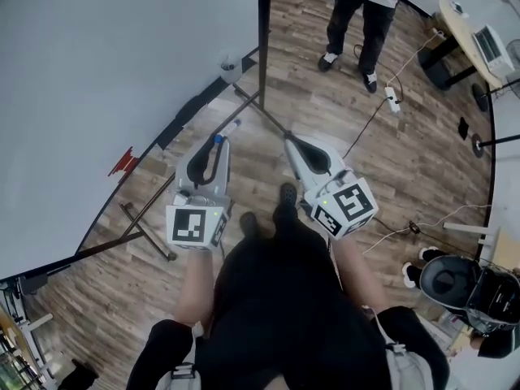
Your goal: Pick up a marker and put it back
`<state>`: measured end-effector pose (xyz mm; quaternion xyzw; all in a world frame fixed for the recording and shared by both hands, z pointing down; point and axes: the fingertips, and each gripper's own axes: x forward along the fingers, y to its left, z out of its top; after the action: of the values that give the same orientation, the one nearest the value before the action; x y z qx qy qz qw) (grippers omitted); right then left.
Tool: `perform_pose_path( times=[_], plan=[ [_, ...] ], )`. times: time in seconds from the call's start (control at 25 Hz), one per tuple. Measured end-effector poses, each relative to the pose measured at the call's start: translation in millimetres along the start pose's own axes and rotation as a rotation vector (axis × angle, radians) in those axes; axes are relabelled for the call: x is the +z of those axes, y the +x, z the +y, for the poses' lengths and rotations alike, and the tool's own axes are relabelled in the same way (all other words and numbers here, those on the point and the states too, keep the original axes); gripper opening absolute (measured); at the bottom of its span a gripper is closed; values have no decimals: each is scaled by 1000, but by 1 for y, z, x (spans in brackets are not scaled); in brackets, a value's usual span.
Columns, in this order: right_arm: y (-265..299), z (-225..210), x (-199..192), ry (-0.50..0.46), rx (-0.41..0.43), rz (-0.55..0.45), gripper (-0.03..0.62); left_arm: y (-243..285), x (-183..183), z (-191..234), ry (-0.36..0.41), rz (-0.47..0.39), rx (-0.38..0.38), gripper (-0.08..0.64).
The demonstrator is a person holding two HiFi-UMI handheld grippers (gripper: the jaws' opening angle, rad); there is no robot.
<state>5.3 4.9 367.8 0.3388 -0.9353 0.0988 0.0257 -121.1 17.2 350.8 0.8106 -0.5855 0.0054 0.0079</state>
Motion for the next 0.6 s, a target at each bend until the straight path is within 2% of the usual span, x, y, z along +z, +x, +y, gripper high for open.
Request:
perform_pose_path(
  times=[0.32, 0.6],
  plan=[
    [-11, 32, -9, 2, -78, -21, 2, -31, -2, -3, -49, -4, -82, 77],
    [-8, 48, -11, -2, -101, -34, 2, -41, 0, 3, -66, -8, -122, 77]
  ],
)
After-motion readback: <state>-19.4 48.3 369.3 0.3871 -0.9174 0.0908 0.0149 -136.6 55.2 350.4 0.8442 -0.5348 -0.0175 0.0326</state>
